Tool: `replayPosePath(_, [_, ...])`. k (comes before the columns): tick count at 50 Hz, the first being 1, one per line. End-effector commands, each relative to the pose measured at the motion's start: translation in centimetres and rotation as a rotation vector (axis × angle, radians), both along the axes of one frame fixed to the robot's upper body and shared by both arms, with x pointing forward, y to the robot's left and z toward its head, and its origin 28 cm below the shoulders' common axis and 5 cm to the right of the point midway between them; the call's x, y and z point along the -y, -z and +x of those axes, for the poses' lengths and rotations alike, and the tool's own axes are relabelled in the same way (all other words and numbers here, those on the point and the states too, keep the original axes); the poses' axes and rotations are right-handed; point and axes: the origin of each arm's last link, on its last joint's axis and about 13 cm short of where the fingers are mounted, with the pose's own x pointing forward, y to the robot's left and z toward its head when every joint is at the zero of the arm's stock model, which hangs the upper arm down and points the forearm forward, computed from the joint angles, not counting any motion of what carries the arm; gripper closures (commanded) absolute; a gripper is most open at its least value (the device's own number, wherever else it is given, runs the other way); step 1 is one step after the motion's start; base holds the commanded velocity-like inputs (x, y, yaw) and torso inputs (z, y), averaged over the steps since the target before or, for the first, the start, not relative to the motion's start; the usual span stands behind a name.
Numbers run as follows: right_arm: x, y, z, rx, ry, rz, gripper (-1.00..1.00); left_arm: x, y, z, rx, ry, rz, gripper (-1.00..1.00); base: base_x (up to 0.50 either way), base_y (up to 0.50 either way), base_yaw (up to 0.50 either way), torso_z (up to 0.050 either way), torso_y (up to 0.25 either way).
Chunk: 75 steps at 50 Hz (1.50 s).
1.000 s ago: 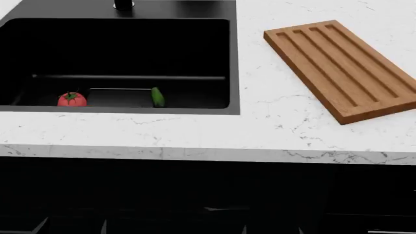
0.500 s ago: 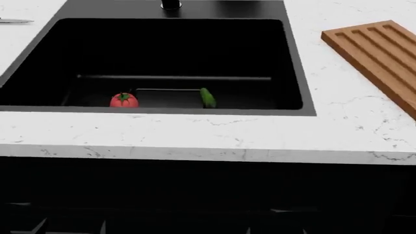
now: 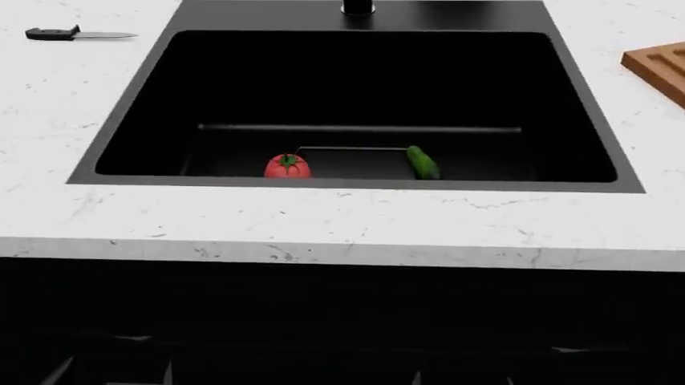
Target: Pick the vegetables from the sink and place them on the cutting board.
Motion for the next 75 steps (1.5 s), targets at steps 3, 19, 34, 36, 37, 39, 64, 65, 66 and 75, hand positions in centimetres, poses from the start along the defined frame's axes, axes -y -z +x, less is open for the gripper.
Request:
replayPosePath(3, [1.5, -8.1, -0.6, 0.135, 0.033, 0.004, -1.00, 0.5, -6.5, 0.9, 0.220, 0.128, 0.136, -1.00, 0.00, 0.00, 0.00, 0.000, 0.000])
replayPosePath(19, [2.0, -23.7, 1.2, 0.290, -0.061, -0.140, -1.00, -1.7, -17.9, 1.9, 0.389, 0.087, 0.186, -1.00, 0.00, 0.00, 0.00, 0.000, 0.000])
replayPosePath(34, [3.6, -26.5, 3.2, 0.180, -0.051, -0.261, -1.00, -2.8, -21.1, 3.7, 0.321, 0.066, 0.421, -1.00, 0.00, 0.00, 0.00, 0.000, 0.000])
replayPosePath(36, [3.7, -26.4, 3.6, 0.194, -0.074, -0.266, -1.00, -2.9, -21.3, 4.2, 0.306, 0.060, 0.428, -1.00, 0.21, -0.05, 0.00, 0.000, 0.000])
replayPosePath(37, [4.4, -28.0, 5.1, 0.143, -0.021, -0.274, -1.00, -2.4, -23.2, 6.1, 0.286, 0.067, 0.472, -1.00, 0.50, -0.13, 0.00, 0.000, 0.000])
replayPosePath(39, [4.4, -28.1, 5.3, 0.139, -0.018, -0.289, -1.00, -2.2, -23.4, 6.3, 0.282, 0.068, 0.478, -1.00, 0.50, -0.13, 0.00, 0.000, 0.000])
replayPosePath(64, [4.6, -31.3, 7.3, 0.085, -0.033, -0.361, -1.00, -2.7, -23.9, 7.6, 0.237, 0.045, 0.490, -1.00, 0.50, -0.13, 0.00, 0.000, 0.000])
replayPosePath(65, [4.6, -31.3, 7.3, 0.083, -0.034, -0.360, -1.00, -2.8, -23.9, 7.6, 0.236, 0.041, 0.490, -1.00, 0.50, -0.13, 0.00, 0.000, 0.000])
replayPosePath(66, [4.5, -31.1, 7.3, 0.080, -0.036, -0.360, -1.00, -2.9, -24.0, 7.6, 0.235, 0.035, 0.484, -1.00, 0.50, -0.14, 0.00, 0.000, 0.000])
replayPosePath(75, [4.8, -30.0, 7.3, 0.053, -0.040, -0.368, -1.00, -3.1, -23.9, 7.5, 0.233, 0.019, 0.470, -1.00, 0.50, -0.07, 0.00, 0.000, 0.002])
